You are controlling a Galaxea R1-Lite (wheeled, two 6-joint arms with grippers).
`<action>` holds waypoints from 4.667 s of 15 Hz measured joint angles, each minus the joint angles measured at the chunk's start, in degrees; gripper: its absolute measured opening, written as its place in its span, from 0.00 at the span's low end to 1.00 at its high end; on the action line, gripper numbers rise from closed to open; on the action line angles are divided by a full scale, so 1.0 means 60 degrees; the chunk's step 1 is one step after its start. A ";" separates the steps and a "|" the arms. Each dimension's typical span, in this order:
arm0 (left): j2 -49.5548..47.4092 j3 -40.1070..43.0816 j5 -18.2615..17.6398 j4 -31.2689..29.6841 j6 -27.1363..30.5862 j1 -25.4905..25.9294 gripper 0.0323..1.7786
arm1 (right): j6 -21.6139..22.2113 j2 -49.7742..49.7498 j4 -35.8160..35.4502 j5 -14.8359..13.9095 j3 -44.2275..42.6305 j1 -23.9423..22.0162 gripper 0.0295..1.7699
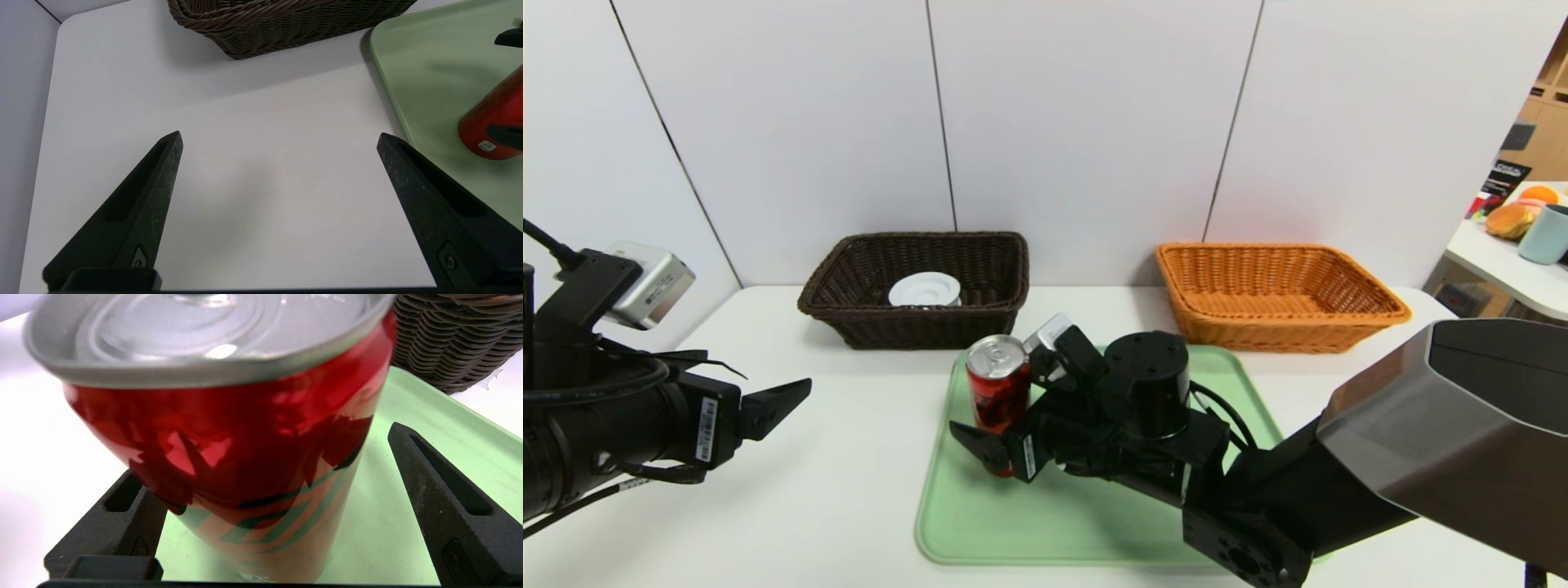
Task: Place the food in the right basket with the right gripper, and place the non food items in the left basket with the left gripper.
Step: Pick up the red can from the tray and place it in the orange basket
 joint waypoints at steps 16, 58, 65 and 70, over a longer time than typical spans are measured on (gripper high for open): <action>-0.0026 0.0317 -0.0008 -0.0010 0.0000 0.0000 0.95 | -0.0059 -0.0488 0.0652 -0.0776 -0.0569 0.0039 0.54; 0.0731 -0.0018 0.0002 -0.0102 0.0018 -0.0055 0.95 | 0.0024 -0.0670 1.0821 -0.0914 -0.7064 -0.7432 0.54; 0.0735 -0.0030 0.0006 -0.0106 0.0018 -0.0051 0.95 | 0.0041 -0.0339 1.0785 -0.0918 -0.6835 -0.7511 0.54; 0.0735 -0.0030 0.0002 -0.0106 0.0014 -0.0047 0.95 | 0.0033 -0.0211 1.0764 -0.0914 -0.6831 -0.7528 0.54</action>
